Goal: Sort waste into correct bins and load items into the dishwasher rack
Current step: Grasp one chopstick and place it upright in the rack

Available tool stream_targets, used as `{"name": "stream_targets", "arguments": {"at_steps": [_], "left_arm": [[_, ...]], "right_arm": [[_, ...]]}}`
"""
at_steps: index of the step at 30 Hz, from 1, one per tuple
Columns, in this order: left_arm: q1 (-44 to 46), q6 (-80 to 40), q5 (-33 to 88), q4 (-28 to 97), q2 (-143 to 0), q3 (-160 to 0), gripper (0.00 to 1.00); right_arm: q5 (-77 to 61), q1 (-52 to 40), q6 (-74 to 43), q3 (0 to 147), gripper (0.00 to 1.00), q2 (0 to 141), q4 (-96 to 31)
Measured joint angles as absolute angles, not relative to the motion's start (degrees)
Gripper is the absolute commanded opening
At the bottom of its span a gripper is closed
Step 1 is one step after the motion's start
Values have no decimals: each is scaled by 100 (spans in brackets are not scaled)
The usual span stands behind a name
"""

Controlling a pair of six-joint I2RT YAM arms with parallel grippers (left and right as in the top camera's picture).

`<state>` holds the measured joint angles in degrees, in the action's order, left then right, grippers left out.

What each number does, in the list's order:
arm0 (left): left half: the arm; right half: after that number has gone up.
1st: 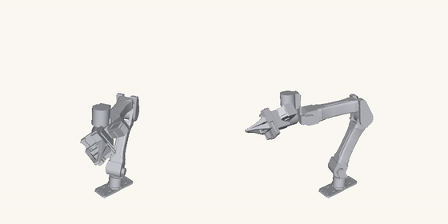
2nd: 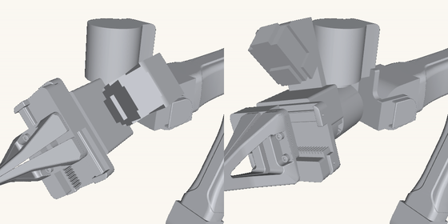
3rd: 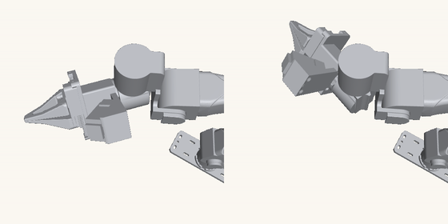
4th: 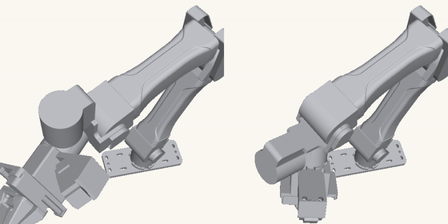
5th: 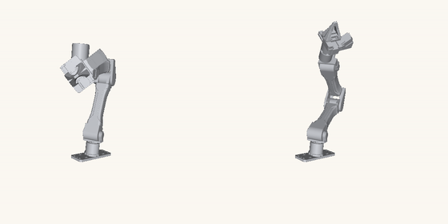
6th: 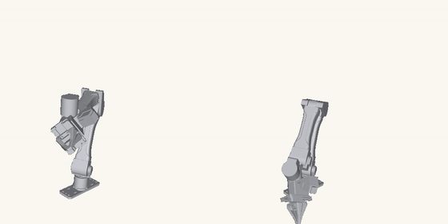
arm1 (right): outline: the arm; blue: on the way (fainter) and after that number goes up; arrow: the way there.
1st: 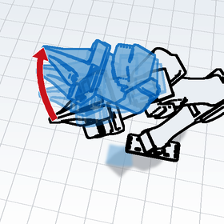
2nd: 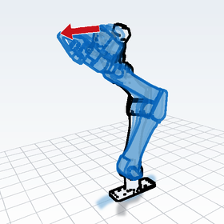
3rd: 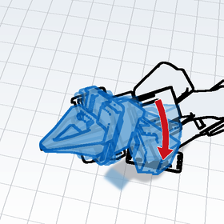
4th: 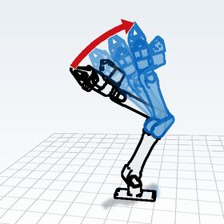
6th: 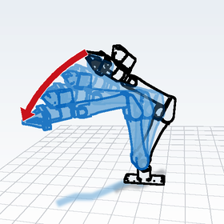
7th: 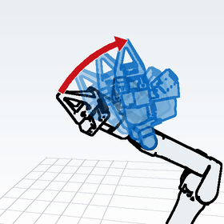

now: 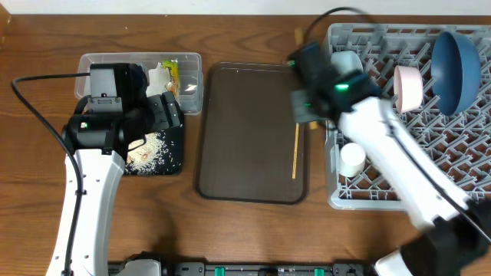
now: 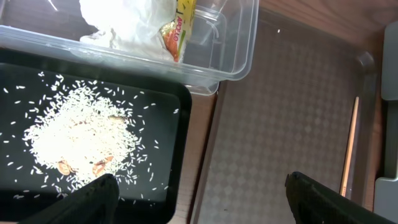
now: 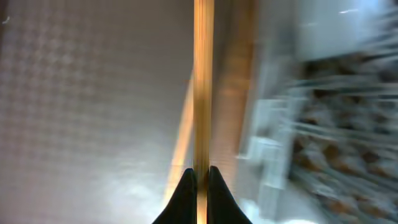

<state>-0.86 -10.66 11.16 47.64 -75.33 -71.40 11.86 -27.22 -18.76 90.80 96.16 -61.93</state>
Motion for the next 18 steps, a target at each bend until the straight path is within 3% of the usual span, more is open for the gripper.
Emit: {"name": "stream_targets", "arguments": {"at_steps": [7, 14, 18], "left_arm": [[-86, -1066, 1116, 4764, -7533, -7140, 88], [-86, -1066, 1116, 4762, -7533, -7140, 89], [-86, -1066, 1116, 4764, -7533, -7140, 88]], "right_arm": [[1656, -1804, -1308, 9096, 1, 9168, -6731], [1763, -1066, -801, 8366, 2, 9177, -6420], [1704, -878, -554, 8003, 24, 9196, -6154]]}}
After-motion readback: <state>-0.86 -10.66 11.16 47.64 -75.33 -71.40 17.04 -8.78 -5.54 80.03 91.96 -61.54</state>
